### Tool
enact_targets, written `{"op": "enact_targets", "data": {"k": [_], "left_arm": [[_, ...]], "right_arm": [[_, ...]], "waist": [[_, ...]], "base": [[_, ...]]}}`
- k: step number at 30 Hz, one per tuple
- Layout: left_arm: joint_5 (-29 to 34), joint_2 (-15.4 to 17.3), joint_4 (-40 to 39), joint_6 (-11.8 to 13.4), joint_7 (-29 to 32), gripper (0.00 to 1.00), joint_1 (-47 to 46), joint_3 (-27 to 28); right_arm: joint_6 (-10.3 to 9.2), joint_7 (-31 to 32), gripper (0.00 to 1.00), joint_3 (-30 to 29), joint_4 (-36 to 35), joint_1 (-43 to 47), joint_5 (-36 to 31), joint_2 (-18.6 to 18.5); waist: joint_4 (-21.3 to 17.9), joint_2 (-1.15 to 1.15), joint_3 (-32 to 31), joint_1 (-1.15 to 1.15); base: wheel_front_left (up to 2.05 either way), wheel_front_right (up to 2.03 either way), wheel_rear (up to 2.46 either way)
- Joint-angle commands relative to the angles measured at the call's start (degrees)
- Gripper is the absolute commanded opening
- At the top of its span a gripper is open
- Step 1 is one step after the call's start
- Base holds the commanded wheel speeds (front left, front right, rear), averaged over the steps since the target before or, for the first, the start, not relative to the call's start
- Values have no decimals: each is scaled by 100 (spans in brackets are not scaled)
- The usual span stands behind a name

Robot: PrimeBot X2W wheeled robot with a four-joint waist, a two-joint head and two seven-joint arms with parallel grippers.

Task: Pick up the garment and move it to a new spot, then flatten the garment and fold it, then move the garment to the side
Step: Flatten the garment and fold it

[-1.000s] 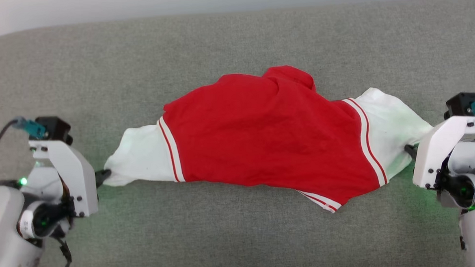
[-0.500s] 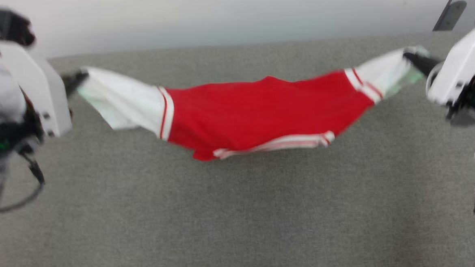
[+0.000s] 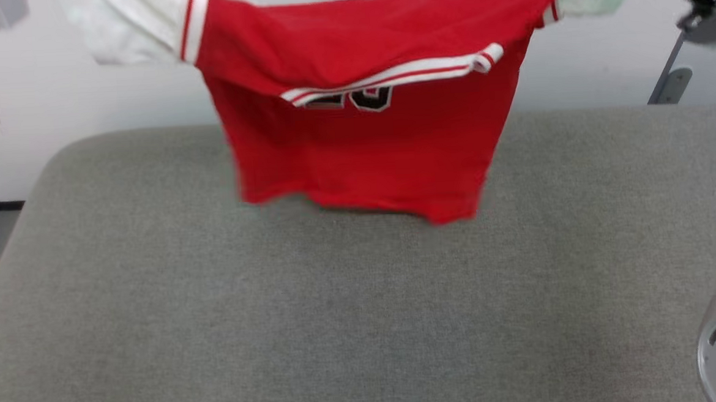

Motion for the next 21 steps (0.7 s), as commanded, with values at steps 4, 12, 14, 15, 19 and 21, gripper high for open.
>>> {"op": "enact_targets", "data": {"k": [4, 12, 14, 15, 19, 21], "left_arm": [[185, -133, 368, -61, -161, 0, -574, -132], [252, -161, 674, -108, -329, 0, -1030, -282], [253, -152, 727, -120, -372, 0, -1155, -298], [268, -171, 758, -123, -442, 0, -1178, -317], [317, -193, 807, -140, -777, 0, -1450, -338], [360, -254, 871, -134, -999, 0, -1558, -376]], "right_arm": [[-7, -363, 0, 340, 296, -432, 74, 12], [-7, -604, 0, 567, 614, -874, 87, -54], [-7, -691, 0, 591, 687, -997, 41, -77], [-7, -777, 0, 635, 724, -1044, -27, -111], [-7, -1129, 0, 777, 859, -1389, -264, -174], [-7, -1403, 0, 855, 958, -1551, -375, -225]], "waist": [[59, 0, -183, 0], [39, 0, -29, 0], [32, 0, 161, 0], [35, 0, 254, 0], [28, 0, 823, 0], [35, 0, 1131, 0]], "base": [[0, 0, 0], [0, 0, 0], [0, 0, 0], [0, 0, 0], [0, 0, 0], [0, 0, 0]]}}
